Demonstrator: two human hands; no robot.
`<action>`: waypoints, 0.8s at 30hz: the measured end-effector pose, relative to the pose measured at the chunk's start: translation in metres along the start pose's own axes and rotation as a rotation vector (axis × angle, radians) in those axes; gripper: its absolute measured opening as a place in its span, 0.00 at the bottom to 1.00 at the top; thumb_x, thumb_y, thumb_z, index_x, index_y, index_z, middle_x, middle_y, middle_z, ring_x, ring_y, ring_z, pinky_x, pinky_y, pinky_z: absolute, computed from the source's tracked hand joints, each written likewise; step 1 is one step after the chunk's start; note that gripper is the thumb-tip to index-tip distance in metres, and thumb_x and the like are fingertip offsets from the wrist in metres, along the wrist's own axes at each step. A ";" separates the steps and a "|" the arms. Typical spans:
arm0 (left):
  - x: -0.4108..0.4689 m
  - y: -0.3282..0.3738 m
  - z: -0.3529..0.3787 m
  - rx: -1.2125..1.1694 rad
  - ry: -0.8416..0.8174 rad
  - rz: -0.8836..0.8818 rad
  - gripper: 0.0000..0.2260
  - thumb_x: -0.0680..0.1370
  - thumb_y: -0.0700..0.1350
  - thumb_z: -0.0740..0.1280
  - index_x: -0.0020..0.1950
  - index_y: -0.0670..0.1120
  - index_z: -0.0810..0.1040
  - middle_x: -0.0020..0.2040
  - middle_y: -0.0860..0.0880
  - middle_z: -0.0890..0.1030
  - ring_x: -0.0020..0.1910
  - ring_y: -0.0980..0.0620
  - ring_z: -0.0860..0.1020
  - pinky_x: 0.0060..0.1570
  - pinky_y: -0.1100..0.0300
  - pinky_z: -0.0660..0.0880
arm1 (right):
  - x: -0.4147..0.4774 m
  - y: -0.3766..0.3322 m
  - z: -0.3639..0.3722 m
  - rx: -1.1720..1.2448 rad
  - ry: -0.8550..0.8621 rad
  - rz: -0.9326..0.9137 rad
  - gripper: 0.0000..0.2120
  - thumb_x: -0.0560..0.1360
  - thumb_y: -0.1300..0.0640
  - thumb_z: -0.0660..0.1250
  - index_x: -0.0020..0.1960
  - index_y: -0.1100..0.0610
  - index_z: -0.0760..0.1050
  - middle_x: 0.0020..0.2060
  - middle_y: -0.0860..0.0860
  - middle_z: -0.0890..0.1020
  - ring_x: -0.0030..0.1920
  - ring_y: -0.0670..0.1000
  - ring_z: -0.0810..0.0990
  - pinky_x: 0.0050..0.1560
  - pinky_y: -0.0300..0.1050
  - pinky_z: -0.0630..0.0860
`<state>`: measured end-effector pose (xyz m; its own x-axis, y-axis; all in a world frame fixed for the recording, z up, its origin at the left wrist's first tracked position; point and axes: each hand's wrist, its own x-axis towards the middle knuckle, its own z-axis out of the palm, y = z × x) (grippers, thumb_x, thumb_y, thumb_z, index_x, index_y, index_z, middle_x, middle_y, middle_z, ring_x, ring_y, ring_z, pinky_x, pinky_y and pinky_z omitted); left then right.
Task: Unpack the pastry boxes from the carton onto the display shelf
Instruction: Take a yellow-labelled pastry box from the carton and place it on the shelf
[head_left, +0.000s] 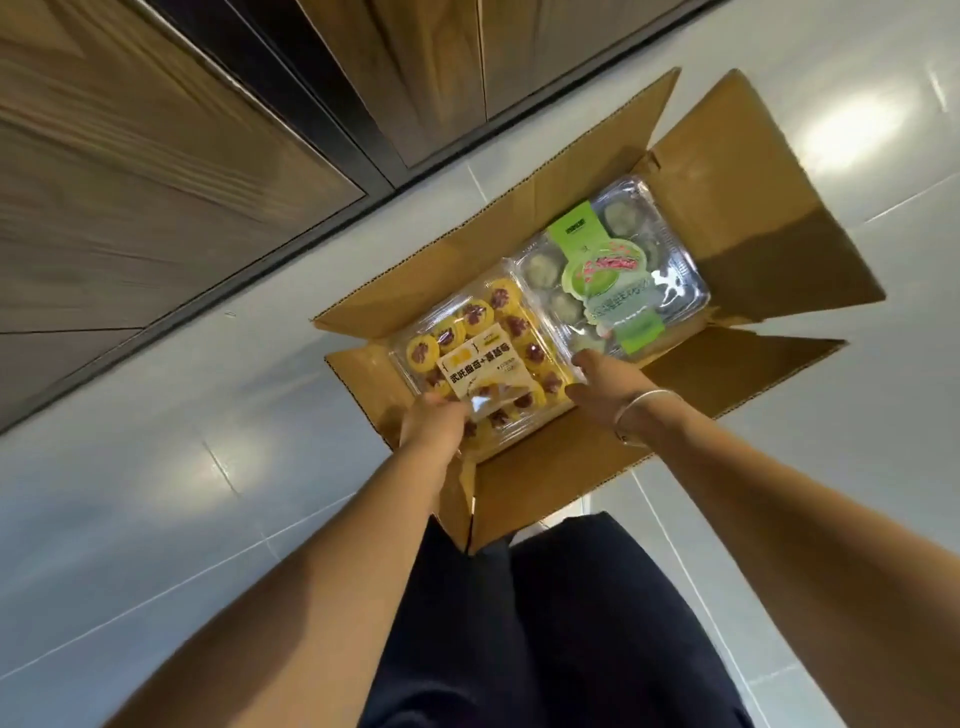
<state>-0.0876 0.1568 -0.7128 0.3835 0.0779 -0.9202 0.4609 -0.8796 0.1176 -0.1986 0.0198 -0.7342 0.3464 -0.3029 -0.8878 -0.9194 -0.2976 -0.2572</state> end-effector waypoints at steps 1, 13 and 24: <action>0.017 -0.005 0.003 -0.045 0.008 -0.030 0.13 0.78 0.40 0.63 0.62 0.42 0.73 0.48 0.49 0.76 0.41 0.51 0.73 0.36 0.61 0.68 | 0.015 -0.001 0.009 0.012 -0.002 -0.011 0.20 0.79 0.55 0.59 0.68 0.62 0.64 0.64 0.61 0.74 0.61 0.60 0.75 0.57 0.48 0.72; 0.097 -0.026 0.038 -0.166 0.034 -0.208 0.20 0.77 0.39 0.63 0.69 0.37 0.67 0.56 0.43 0.73 0.43 0.48 0.73 0.43 0.58 0.74 | 0.094 0.008 0.040 0.563 0.127 0.115 0.25 0.74 0.53 0.68 0.66 0.62 0.68 0.58 0.59 0.76 0.58 0.57 0.75 0.58 0.50 0.72; 0.110 -0.027 0.060 -0.377 0.157 -0.124 0.40 0.67 0.42 0.75 0.72 0.54 0.57 0.68 0.45 0.62 0.66 0.41 0.67 0.60 0.43 0.73 | 0.095 0.036 0.045 0.658 0.334 0.058 0.14 0.80 0.53 0.55 0.60 0.61 0.69 0.47 0.53 0.74 0.49 0.51 0.71 0.50 0.43 0.63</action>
<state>-0.1055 0.1612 -0.8397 0.4106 0.2682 -0.8715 0.7604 -0.6281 0.1650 -0.2074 0.0216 -0.8448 0.2360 -0.5921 -0.7705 -0.8230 0.2999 -0.4825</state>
